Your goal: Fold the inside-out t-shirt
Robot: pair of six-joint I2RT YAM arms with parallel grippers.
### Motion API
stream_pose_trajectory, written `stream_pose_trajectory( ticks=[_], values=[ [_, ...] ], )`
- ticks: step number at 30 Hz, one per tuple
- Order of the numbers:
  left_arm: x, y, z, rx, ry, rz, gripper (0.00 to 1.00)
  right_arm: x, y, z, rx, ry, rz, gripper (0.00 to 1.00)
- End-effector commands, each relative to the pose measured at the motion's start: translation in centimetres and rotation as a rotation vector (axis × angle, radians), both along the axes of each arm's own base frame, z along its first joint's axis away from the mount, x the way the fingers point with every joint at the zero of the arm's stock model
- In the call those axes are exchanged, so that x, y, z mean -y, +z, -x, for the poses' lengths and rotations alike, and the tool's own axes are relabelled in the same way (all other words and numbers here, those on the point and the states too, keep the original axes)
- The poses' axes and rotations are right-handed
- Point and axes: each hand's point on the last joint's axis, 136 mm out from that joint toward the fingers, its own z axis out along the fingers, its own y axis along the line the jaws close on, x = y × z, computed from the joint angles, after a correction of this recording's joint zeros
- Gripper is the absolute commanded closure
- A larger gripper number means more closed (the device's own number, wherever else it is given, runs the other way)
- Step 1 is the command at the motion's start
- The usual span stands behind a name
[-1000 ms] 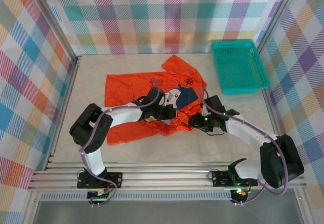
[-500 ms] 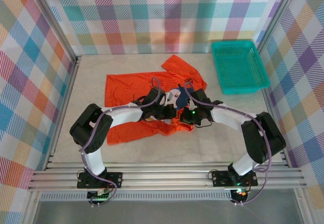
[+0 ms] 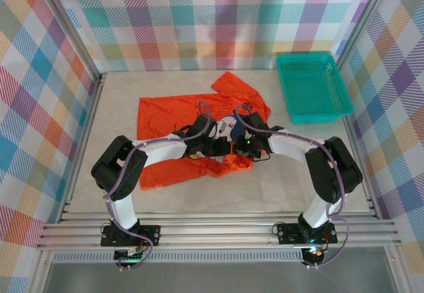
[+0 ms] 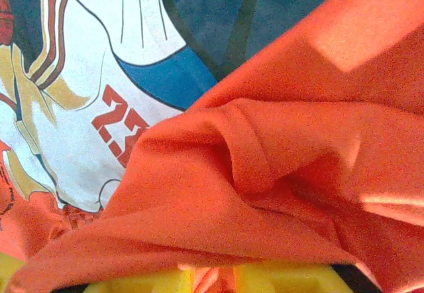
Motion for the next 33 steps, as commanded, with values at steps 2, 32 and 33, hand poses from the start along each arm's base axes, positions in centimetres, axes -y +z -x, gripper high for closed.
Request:
stream_pose_trajectory(
  ticks=[2, 32, 33],
  values=[
    [0.1, 1.9, -0.4, 0.048, -0.005, 0.016, 1.0, 0.2, 0.0, -0.3, -0.004, -0.01, 0.022, 0.7],
    [-11.4, -4.7, -2.6, -0.093, 0.266, -0.2, 0.44, -0.4, 9.3, 4.5, 0.026, 0.203, -0.12, 1.0],
    [-12.5, -5.7, -2.8, -0.119, 0.294, -0.206, 0.45, -0.2, 9.8, 5.0, 0.035, 0.219, -0.14, 1.0]
  ],
)
